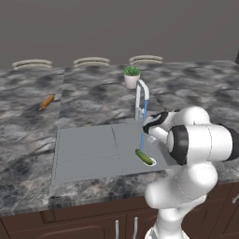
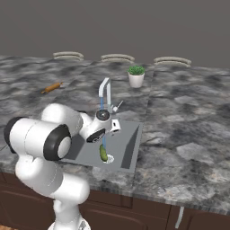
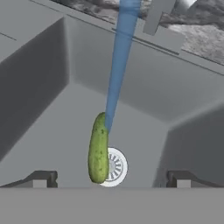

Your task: Turn on the sink faucet. Then move the cucumber from the counter to the sink. Turn off the sink. Move the vegetable from the sink to the pot next to the stove. Finally move the pot to the front center burner.

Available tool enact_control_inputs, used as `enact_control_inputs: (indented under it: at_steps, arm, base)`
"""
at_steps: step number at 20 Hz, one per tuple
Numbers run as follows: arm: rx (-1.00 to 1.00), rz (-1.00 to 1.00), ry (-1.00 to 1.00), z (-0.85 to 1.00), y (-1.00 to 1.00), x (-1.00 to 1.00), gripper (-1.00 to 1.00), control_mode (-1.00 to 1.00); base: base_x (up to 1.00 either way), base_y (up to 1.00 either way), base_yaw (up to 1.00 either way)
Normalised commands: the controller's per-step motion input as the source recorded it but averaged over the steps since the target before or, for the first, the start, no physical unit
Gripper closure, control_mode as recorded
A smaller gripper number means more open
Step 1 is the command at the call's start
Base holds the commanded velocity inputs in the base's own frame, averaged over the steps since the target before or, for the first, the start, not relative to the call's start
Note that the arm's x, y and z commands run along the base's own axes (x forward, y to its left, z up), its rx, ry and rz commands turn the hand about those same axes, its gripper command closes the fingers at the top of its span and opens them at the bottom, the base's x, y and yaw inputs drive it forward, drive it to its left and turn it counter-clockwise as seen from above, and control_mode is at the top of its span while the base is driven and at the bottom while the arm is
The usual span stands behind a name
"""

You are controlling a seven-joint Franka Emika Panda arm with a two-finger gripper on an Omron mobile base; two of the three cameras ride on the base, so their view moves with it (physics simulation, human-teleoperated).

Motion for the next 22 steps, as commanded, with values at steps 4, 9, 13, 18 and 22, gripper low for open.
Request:
enact_control_inputs:
  at_steps: [4, 9, 13, 18, 22]
  arm:
    - [0.01, 0.00, 0.00, 0.99, -0.33, -0.01, -1.00, -1.00]
    - [0.03, 0.00, 0.00, 0.78, -0.45, -0.03, -1.00, -1.00]
    - [0.07, 0.01, 0.00, 0.47, -0.53, 0.00, -1.00, -1.00]
    - [0.11, 0.10, 0.00, 0.12, -0.41, 0.09, -1.00, -1.00]
    - [0.12, 0.03, 0.00, -0.05, -0.18, 0.23, -1.00, -1.00]
  base:
    - [0.00, 0.00, 0.00]
    - [0.00, 0.00, 0.00]
    - [0.00, 0.00, 0.00]
    - [0.00, 0.00, 0.00]
    - [0.00, 0.00, 0.00]
